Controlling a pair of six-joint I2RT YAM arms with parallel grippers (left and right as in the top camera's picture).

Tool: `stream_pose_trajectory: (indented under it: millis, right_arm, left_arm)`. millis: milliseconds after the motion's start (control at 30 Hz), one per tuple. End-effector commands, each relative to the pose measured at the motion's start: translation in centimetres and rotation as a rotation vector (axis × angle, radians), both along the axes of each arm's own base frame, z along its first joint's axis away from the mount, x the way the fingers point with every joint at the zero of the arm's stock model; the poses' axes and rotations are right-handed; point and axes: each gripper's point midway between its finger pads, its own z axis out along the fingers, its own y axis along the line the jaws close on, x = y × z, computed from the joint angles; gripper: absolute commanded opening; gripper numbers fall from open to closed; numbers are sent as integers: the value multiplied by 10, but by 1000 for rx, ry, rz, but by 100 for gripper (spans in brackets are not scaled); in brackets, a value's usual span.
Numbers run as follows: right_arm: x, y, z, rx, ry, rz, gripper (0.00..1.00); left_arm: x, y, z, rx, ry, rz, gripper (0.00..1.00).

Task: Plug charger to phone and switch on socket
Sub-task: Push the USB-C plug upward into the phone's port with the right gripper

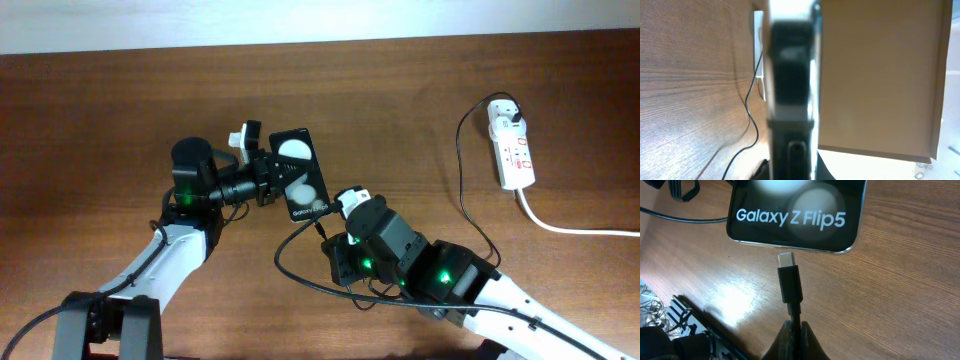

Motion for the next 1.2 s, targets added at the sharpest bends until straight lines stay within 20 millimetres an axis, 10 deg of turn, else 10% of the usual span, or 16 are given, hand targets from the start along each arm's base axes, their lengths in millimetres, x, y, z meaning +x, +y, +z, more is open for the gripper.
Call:
stream_pose_trajectory:
  millis: [0, 1167]
  right_arm:
    - [0, 2, 1, 3, -3, -5, 4]
    - [31, -18, 8, -73, -143, -148, 4]
  left_arm:
    - [-2, -2, 11, -14, -24, -27, 0]
    - [15, 2, 19, 12, -146, 54, 0]
